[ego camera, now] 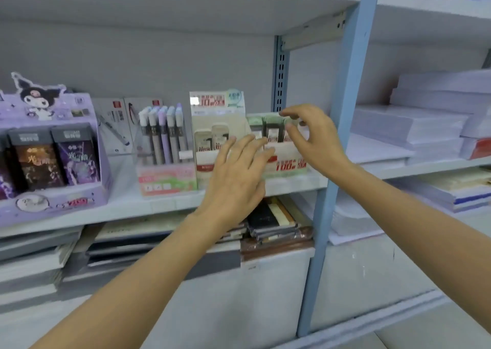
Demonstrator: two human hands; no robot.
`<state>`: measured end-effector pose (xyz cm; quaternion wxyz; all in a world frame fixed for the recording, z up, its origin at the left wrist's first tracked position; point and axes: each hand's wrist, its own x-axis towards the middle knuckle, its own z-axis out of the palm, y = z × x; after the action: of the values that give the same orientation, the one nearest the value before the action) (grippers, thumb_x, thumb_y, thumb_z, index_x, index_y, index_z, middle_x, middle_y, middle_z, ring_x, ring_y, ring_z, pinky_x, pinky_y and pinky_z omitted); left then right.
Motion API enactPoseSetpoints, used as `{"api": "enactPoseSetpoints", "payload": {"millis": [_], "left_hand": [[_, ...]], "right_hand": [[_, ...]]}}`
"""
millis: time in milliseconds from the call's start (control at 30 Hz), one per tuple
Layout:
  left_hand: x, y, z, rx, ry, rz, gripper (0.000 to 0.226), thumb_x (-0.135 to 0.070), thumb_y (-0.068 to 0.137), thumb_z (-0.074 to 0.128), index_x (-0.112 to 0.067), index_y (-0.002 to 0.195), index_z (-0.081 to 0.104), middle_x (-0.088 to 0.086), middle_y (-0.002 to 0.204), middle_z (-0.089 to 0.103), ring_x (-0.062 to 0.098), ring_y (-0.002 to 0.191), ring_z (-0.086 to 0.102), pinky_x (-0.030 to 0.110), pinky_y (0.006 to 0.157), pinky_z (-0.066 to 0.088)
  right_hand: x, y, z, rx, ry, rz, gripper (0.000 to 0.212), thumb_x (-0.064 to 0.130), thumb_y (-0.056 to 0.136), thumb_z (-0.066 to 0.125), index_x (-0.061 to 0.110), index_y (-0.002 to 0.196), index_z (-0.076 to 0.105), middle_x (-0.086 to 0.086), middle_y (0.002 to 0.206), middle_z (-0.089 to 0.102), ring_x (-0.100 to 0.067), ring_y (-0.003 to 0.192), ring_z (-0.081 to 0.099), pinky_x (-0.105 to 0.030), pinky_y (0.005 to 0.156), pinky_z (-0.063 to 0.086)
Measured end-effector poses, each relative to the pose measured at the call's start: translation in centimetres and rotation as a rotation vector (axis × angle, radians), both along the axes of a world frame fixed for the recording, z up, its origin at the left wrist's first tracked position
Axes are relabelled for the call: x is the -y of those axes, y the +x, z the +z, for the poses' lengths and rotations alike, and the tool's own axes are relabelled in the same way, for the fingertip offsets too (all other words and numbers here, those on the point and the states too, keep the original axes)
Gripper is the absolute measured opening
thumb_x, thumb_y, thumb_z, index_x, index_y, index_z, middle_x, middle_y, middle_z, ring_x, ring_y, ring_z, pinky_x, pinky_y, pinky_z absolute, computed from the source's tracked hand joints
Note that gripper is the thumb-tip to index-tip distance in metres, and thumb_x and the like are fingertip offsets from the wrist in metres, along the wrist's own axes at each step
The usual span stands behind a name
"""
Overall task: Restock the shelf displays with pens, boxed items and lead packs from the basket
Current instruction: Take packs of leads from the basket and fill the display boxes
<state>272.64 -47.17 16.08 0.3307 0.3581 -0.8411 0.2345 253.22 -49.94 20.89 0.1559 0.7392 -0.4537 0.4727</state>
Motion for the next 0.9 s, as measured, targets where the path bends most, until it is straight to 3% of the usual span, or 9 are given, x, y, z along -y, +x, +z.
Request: {"api": "enactPoseSetpoints", "payload": {"millis": [100,267,367,500,600,667,733,833,900], "left_hand": [[-2.3,2.4,-3.4,-0.157,-0.027,-0.102,0.027,-0.006,0.082,0.064,-0.006,0.110,0.064,0.011,0.108,0.062,0.028,0.100,0.056,0.039,0.083,0.043],[-4.8,6.9,-13.2,-0.284,0.540,0.007,0.011,-0.016,0.092,0.057,-0.014,0.103,0.057,-0.003,0.085,0.056,0.017,0.071,0.053,0.033,0.063,0.045],[-5.7,9.9,-20.6,-0.175,0.922,0.119,0.011,-0.020,0.093,0.058,-0.015,0.102,0.062,-0.003,0.082,0.061,0.021,0.075,0.060,0.034,0.069,0.047],[-9.0,13.1,-30.8,0.010,1.365,0.254,0.014,-0.025,0.090,0.063,-0.019,0.102,0.068,-0.004,0.088,0.063,0.018,0.087,0.063,0.026,0.071,0.044],[-11.8,14.4,-37.7,0.032,1.543,0.381,0.018,-0.029,0.090,0.063,-0.018,0.103,0.068,0.001,0.099,0.069,0.019,0.093,0.064,0.028,0.076,0.046],[-13.4,14.8,-41.5,-0.041,1.635,0.499,0.019,-0.033,0.091,0.061,-0.018,0.101,0.067,0.004,0.102,0.069,0.020,0.095,0.064,0.029,0.076,0.047],[-14.7,15.0,-44.3,-0.126,1.681,0.623,0.023,-0.034,0.091,0.061,-0.015,0.104,0.063,0.007,0.104,0.068,0.024,0.097,0.064,0.030,0.074,0.046],[-15.6,14.8,-46.9,-0.255,1.649,0.798,0.055,-0.049,0.089,0.062,-0.006,0.120,0.049,0.009,0.106,0.065,0.029,0.097,0.062,0.033,0.069,0.045],[-15.7,14.5,-47.7,-0.331,1.611,0.885,0.068,-0.057,0.085,0.063,-0.002,0.120,0.045,0.006,0.090,0.062,0.028,0.083,0.060,0.033,0.060,0.039]], "right_hand": [[-4.0,3.0,-3.4,0.050,0.061,0.170,0.016,0.013,0.095,0.056,0.006,0.095,0.069,-0.003,0.089,0.068,-0.010,0.073,0.060,-0.022,0.067,0.048],[-6.8,8.0,-13.0,0.051,0.509,0.378,0.028,0.020,0.098,0.054,0.003,0.082,0.069,-0.003,0.071,0.068,-0.011,0.062,0.063,-0.033,0.060,0.053],[-7.0,10.3,-20.5,-0.012,0.876,0.438,0.027,0.021,0.098,0.056,0.002,0.085,0.070,-0.005,0.073,0.069,-0.003,0.058,0.063,-0.025,0.057,0.052],[-7.5,12.6,-31.3,-0.246,1.251,0.480,0.018,0.017,0.095,0.061,0.003,0.092,0.071,-0.007,0.084,0.072,-0.010,0.063,0.064,-0.026,0.070,0.052],[-8.9,13.6,-38.5,-0.364,1.438,0.475,0.021,0.019,0.094,0.061,0.004,0.104,0.071,-0.005,0.101,0.070,-0.011,0.084,0.064,-0.029,0.082,0.048],[-10.0,13.8,-42.4,-0.415,1.572,0.459,0.024,0.020,0.095,0.060,0.004,0.111,0.068,-0.009,0.111,0.067,-0.021,0.099,0.062,-0.033,0.089,0.048],[-11.2,14.0,-45.3,-0.447,1.663,0.449,0.024,0.021,0.095,0.060,0.007,0.114,0.066,-0.009,0.115,0.065,-0.019,0.100,0.060,-0.029,0.086,0.047],[-12.6,14.5,-48.6,-0.505,1.693,0.406,0.028,0.029,0.093,0.062,0.012,0.115,0.060,-0.005,0.114,0.063,-0.019,0.099,0.059,-0.030,0.083,0.048],[-13.3,14.8,-50.3,-0.507,1.684,0.365,0.035,0.038,0.089,0.066,0.011,0.111,0.059,-0.003,0.107,0.062,-0.020,0.095,0.059,-0.031,0.080,0.049]]}}
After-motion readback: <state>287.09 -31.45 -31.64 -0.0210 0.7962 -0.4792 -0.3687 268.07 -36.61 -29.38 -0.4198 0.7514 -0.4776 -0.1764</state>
